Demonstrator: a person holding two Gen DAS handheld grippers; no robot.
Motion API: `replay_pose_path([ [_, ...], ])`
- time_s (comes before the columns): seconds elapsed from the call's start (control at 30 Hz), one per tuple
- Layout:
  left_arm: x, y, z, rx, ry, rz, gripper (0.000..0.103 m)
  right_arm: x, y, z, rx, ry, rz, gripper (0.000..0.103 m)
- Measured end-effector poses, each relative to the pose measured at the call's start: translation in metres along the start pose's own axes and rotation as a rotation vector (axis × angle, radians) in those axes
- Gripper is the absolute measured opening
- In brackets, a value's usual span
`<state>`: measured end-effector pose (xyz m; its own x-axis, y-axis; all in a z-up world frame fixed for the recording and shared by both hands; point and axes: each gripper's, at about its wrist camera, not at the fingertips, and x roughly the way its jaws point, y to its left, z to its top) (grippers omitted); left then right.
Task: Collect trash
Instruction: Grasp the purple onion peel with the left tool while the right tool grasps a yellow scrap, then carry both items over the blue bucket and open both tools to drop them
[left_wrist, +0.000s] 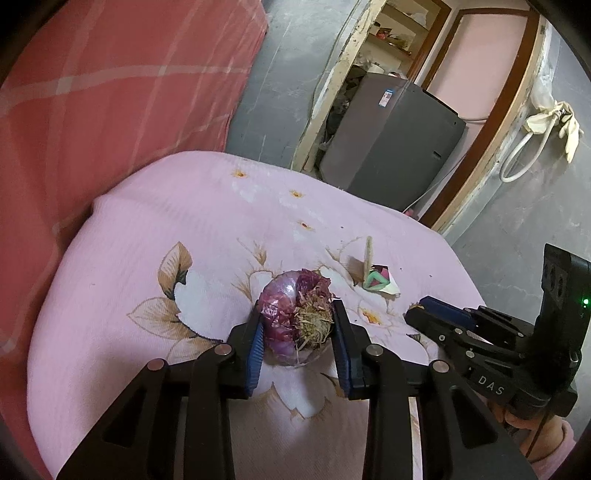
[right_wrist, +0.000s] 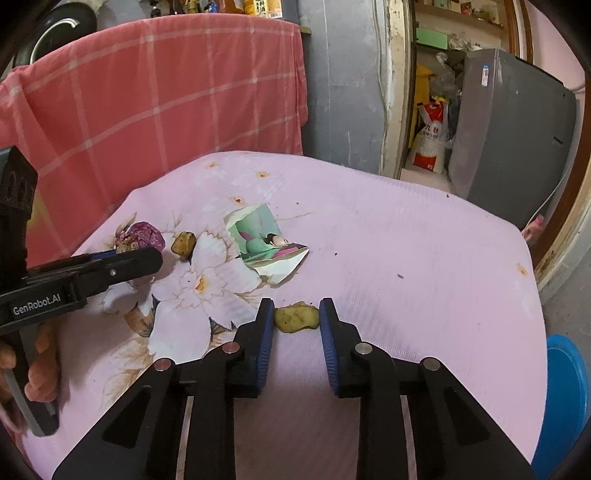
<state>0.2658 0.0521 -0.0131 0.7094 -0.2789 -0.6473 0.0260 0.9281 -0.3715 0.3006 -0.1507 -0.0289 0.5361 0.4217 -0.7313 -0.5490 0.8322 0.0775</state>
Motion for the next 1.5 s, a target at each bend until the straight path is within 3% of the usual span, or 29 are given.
replay_pose_path([
  [0.2, -0.018, -0.018, -0.006, 0.033, -0.060, 0.006, 0.028, -0.038, 0.001, -0.008, 0.010, -0.164, -0.006, 0.022],
  [0.33, -0.038, -0.041, -0.008, 0.078, -0.149, 0.002, 0.028, -0.073, 0.005, -0.015, 0.003, -0.300, -0.036, 0.022],
  [0.5, -0.065, -0.075, -0.009, 0.132, -0.271, -0.020, 0.028, -0.130, 0.008, -0.020, -0.017, -0.493, -0.105, 0.022],
  [0.67, -0.080, -0.110, -0.007, 0.160, -0.357, -0.062, 0.028, -0.180, 0.005, -0.020, -0.036, -0.619, -0.189, 0.022],
  [0.87, -0.083, -0.154, -0.001, 0.195, -0.419, -0.128, 0.028, -0.224, -0.011, -0.027, -0.030, -0.704, -0.296, 0.022],
  [1.07, -0.073, -0.208, -0.003, 0.223, -0.440, -0.216, 0.028, -0.260, -0.041, -0.046, -0.005, -0.736, -0.394, 0.022],
  [1.5, -0.006, -0.305, -0.025, 0.318, -0.347, -0.328, 0.028, -0.291, -0.123, -0.095, 0.119, -0.715, -0.571, 0.022],
])
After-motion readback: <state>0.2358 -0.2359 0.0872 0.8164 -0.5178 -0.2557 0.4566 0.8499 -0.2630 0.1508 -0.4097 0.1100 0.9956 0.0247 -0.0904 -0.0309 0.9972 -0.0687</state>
